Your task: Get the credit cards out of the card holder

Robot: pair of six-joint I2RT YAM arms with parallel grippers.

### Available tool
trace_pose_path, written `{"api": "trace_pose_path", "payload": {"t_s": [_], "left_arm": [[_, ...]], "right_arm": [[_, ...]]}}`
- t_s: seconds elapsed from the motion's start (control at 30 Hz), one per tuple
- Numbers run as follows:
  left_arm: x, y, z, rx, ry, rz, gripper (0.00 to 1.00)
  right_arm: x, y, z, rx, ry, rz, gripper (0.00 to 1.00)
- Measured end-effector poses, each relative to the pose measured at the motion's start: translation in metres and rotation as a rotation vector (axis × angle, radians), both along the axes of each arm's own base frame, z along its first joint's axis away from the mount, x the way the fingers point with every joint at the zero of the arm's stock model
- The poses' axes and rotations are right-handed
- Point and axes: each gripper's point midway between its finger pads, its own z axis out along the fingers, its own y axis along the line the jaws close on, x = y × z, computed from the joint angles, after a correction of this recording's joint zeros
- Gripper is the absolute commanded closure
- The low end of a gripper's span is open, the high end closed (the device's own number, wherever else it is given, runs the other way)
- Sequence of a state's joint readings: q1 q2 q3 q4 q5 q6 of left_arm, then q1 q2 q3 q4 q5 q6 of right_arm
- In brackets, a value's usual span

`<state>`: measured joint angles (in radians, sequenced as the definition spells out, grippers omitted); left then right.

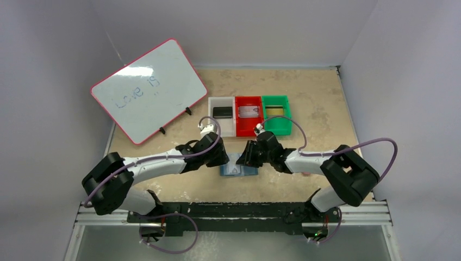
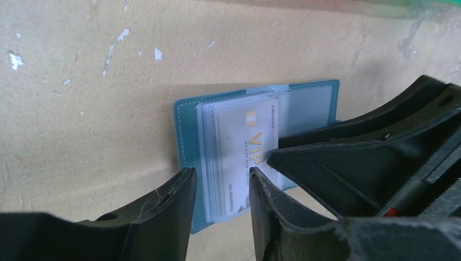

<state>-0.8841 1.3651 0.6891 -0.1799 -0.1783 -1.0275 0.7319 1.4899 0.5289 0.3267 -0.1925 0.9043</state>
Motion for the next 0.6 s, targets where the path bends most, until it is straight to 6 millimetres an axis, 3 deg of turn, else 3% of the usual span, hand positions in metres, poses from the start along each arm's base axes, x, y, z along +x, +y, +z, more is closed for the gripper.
{"api": "trace_pose_path", "payload": {"t_s": [0.3,0.43,0.6], "left_arm": [[-0.009,-0.011,-0.016,0.054,0.035,-0.065,0.70],[-0.007,-0.018,-0.016,0.083,0.034,-0.086,0.79],[-0.008,-0.017,-0.025,0.126,0.042,-0.092,0.82]], "right_arm": [[-0.005,0.003,-0.004,0.097,0.019,-0.008,0.84],[-0.007,0.005,-0.003,0.124,0.022,-0.009,0.83],[-0.008,0.007,-0.001,0.149,0.024,-0.012,0.79]]}}
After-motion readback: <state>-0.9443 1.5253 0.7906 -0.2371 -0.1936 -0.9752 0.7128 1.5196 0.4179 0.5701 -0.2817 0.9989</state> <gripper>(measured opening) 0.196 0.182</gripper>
